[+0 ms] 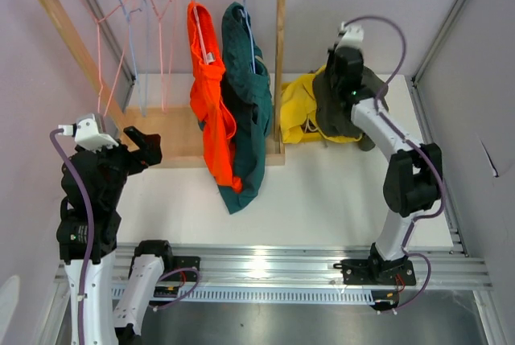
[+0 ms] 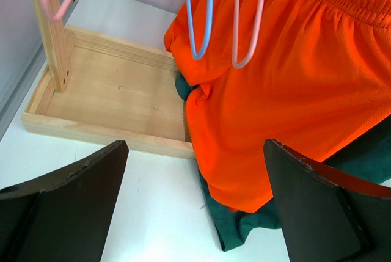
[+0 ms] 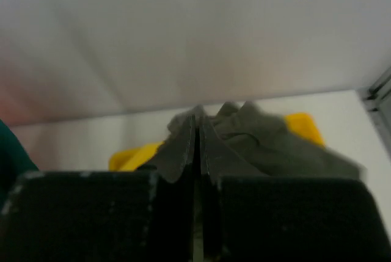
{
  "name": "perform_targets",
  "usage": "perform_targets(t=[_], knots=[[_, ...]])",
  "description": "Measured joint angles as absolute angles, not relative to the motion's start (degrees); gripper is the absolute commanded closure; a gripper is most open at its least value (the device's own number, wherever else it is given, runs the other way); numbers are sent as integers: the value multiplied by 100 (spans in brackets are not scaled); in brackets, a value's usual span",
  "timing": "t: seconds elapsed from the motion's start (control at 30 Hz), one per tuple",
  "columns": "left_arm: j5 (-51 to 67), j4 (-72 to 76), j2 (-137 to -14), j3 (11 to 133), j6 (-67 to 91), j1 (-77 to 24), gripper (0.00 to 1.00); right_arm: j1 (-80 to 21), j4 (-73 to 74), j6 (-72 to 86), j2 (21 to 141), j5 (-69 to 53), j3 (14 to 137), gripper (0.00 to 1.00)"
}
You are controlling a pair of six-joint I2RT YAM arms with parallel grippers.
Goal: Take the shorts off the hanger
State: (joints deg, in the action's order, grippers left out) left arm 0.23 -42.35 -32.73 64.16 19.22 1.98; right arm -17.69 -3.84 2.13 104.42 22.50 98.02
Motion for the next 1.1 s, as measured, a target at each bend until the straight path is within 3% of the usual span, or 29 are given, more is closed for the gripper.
perform_targets(t=[0.1, 0.2, 0.43, 0.5, 0.53, 0.57, 0.77, 1.1], knots=[[23, -4235, -3297, 6416, 1920, 198, 1, -1815, -972, 582, 10525, 2095, 8344, 100], [21, -4246, -3295, 6418, 1920, 198, 0, -1806, -1446, 934, 10567, 2036, 7662, 100], [75, -4324, -3310, 6670, 1927, 198, 1, -1472, -2040, 1927, 11013, 1594, 7566, 100], [204, -4340, -3356, 6895, 1944, 198, 1, -1428, -2110, 2053, 11004, 1546, 7450, 56], [268, -4348, -3400, 7035, 1949, 198, 1, -1426, -2180, 2106, 10930, 1531, 7332, 16], [325, -4344, -3446, 7157, 1949, 198, 1, -1431, -2200, 2145, 10812, 1525, 7183, 1], [681, -4313, -3953, 8208, 1990, 198, 1, -1498, -1870, 2086, 9605, 1594, 6692, 1], [2047, -3280, -5256, 9021, 2528, 198, 1, -2165, -1533, 1831, 5645, 2132, 5463, 1]])
